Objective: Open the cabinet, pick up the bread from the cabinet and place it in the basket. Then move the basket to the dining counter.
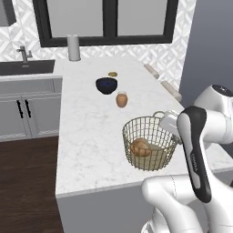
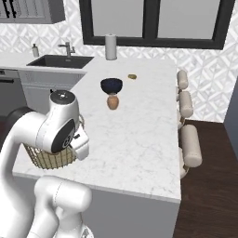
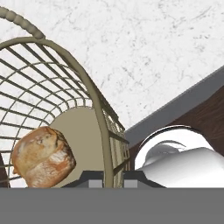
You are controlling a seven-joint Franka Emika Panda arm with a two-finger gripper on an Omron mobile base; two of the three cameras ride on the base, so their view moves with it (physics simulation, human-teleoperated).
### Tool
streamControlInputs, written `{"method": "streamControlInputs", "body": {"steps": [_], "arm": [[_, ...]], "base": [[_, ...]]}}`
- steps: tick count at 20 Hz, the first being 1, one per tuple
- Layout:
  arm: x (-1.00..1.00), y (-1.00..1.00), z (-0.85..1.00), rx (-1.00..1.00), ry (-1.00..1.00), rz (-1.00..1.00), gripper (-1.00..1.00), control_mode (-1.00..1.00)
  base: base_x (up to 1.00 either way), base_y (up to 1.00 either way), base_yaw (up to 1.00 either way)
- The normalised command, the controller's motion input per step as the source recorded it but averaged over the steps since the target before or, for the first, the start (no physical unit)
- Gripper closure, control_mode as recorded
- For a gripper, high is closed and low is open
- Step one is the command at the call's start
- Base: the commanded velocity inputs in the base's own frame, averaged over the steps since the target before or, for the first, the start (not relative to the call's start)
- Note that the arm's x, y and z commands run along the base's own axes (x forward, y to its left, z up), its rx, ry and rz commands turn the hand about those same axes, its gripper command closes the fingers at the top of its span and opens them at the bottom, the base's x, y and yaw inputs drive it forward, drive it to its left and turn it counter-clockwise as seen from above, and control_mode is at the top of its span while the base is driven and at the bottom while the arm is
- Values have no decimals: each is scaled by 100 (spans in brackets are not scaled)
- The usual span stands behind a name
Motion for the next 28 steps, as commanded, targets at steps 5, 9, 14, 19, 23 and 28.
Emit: {"method": "streamControlInputs", "body": {"steps": [5, 9, 14, 19, 23, 28], "arm": [[46, -18, 0, 0, 8, 0, 100, -100], [100, -47, 0, 0, 12, 0, 100, -100], [100, -53, 0, 0, 13, 0, 100, -100], [100, -69, -8, 2, 12, 0, 100, -100], [100, -46, -17, 6, -1, 0, 100, -100], [75, 13, -45, 5, -14, 0, 100, -100]], "base": [[13, -1, 0], [0, 0, 0], [0, 0, 0], [0, 0, 0], [0, 0, 0], [0, 0, 0]]}}
